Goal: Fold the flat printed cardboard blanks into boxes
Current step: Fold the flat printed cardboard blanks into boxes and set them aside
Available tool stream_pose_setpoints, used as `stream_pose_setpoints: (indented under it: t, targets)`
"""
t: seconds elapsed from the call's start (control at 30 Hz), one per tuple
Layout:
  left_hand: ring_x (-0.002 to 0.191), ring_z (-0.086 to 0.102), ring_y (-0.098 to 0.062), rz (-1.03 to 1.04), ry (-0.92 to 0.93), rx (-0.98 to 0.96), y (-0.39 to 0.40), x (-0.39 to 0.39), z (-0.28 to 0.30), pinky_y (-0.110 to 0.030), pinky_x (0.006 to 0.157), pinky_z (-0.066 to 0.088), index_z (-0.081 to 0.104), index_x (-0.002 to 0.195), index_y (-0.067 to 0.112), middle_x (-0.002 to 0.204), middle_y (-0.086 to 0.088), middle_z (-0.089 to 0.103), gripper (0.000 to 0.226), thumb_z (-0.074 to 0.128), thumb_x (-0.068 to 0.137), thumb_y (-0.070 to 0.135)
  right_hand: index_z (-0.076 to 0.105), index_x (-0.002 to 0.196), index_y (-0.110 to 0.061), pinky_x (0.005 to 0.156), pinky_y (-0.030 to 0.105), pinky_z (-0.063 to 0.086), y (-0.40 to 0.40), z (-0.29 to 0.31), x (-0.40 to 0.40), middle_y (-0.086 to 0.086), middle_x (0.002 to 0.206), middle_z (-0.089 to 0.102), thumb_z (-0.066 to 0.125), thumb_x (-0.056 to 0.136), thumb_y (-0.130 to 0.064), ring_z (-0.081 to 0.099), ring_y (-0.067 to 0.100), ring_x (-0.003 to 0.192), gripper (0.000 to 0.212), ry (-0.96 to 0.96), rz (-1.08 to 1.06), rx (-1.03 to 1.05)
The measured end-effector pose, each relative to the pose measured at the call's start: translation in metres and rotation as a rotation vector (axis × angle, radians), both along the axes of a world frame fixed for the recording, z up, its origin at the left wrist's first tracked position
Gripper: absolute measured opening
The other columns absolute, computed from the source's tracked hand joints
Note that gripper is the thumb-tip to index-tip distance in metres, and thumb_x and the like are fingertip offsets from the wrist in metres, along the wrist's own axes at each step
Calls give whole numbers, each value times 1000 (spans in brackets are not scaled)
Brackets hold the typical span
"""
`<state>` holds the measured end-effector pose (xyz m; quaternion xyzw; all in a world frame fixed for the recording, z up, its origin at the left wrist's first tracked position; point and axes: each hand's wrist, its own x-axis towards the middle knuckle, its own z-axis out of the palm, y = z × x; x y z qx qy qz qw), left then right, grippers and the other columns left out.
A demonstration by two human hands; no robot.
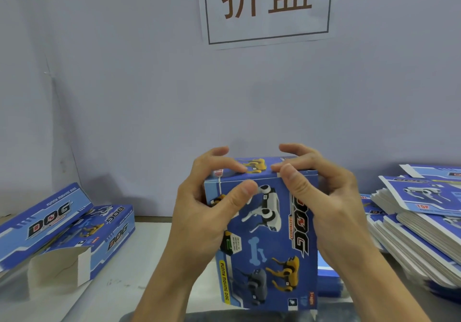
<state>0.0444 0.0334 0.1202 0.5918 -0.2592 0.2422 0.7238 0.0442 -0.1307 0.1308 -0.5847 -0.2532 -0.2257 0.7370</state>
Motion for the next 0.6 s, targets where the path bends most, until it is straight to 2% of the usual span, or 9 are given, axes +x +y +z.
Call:
stream_pose_setpoints:
  t: [0.1,0.17,0.23,0.33,0.4,0.47,0.5,0.53,0.6]
  targets:
    - [119,64,-19,58,-48,63,1,1,-1,-35,72,63,76,82,34,132,16,58,21,90,67,39,78,70,-26,69,41,62,-1,0,0,-8,122,65,77,64,-45,70,26,102,20,-6,2,-11]
    - [119,64,-19,49,-70,53,-1,1,-1,-35,73,63,78,80,31,131,11,60,16,83,67,36,79,69,-25,67,40,61,-3,-2,1,-6,122,65,74,62,-46,69,28,105,22,7,34,20]
    - [116,66,-20,40,-94,52,-2,1,-2,-34,72,63,78,80,28,130,8,62,14,78,67,34,79,69,-23,65,37,60,-6,-3,2,-5,122,65,74,65,-42,68,31,107,20,14,64,44]
    - [115,66,-17,41,-87,92,0,1,-1,-33,69,63,80,85,32,130,12,61,18,81,67,35,79,75,-27,66,34,59,-6,-6,4,-7,123,66,70,75,-36,67,26,109,13,-14,3,19]
    - [116,65,-13,70,-67,109,5,3,-1,-32,67,63,80,91,38,131,17,61,24,86,67,40,78,88,-31,73,35,60,-3,-6,5,-7,123,66,69,81,-36,66,22,113,13,-72,-101,-27]
    - [112,67,-12,193,-83,68,10,7,-2,-28,67,62,80,90,41,125,14,65,25,86,66,47,73,103,-34,89,42,57,3,-7,6,-5,122,66,69,83,-39,62,16,118,21,-125,-211,-62]
    - [104,70,-12,268,-88,19,12,9,-2,-25,66,61,79,89,40,118,11,70,25,84,67,49,70,106,-35,94,39,53,6,-7,6,-6,122,64,68,83,-40,59,10,120,24,-154,-291,-76]
    - [91,72,-11,331,-87,-50,14,12,-3,-21,63,59,79,90,38,106,8,74,25,79,68,51,68,107,-35,95,29,49,9,-8,6,-7,120,62,66,84,-39,56,4,117,23,-195,-398,-96]
    - [70,69,-6,408,-41,-252,18,18,-5,-17,55,54,76,97,32,82,10,74,34,74,70,52,65,102,-29,79,11,43,17,-7,4,-4,104,57,63,87,-31,56,2,98,15,-285,-593,-137]
